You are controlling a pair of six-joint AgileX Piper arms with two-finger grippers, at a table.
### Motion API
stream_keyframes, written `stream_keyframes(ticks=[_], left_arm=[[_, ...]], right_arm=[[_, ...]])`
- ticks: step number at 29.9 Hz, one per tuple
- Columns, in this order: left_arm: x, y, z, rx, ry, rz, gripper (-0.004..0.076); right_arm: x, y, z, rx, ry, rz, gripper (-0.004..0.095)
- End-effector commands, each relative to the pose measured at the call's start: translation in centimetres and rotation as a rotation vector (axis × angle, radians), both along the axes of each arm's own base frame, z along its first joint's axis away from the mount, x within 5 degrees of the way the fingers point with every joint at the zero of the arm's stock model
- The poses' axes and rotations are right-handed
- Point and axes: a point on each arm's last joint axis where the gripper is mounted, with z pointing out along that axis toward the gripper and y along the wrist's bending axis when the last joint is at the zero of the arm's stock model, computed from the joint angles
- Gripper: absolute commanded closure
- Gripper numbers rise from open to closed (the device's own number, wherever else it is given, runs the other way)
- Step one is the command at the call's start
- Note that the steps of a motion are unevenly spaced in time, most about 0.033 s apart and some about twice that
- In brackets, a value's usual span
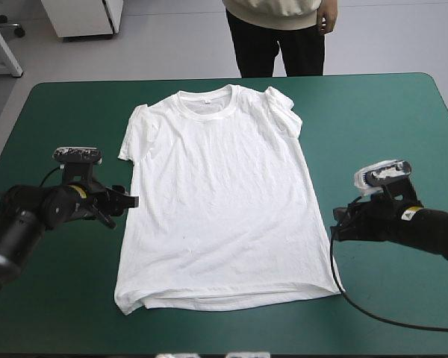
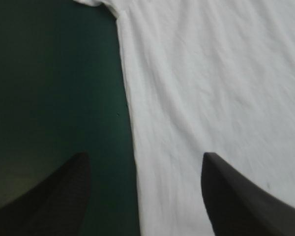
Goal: Fold the cloth
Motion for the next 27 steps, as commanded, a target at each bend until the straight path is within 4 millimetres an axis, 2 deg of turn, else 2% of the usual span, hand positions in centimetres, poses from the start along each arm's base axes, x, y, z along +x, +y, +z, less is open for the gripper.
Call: stream_keyframes(ticks=[1, 3, 9, 15, 23, 25, 27], left_arm=[[4.2, 0.8, -0.5, -0.086, -0.003, 0.097, 0.0259], [6.2, 1.1, -1.7, -0.121, 0.045, 0.112, 0.0259], [11.7, 0.8, -4.0, -0.145, 0.064, 0.126, 0.0259], [15.5, 0.4, -5.8, -0.151, 0.112, 0.128, 0.0277], [17.1, 0.2, -8.9, -0.151, 0.186, 0.134, 0.0296], [17.1, -0.1, -9.6, -0.153, 0.219, 0.123, 0.0325], [17.0, -0.5, -10.2, -0.141, 0.255, 0.096, 0.0402]], right_arm=[[1.5, 0.1, 2.8, 0.021, -0.097, -0.005, 0.0578], [2.3, 0.2, 3.1, 0.028, -0.108, -0.016, 0.0578], [4.4, 0.6, 1.6, 0.065, -0.032, -0.010, 0.0578], [4.8, 0.8, 0.9, 0.061, 0.018, 0.006, 0.0578], [4.9, 0.8, 0.9, 0.048, 0.002, 0.016, 0.0579], [4.9, 0.7, 0.9, 0.048, -0.002, 0.014, 0.0579], [5.0, 0.7, 1.0, 0.045, -0.014, 0.013, 0.0579]])
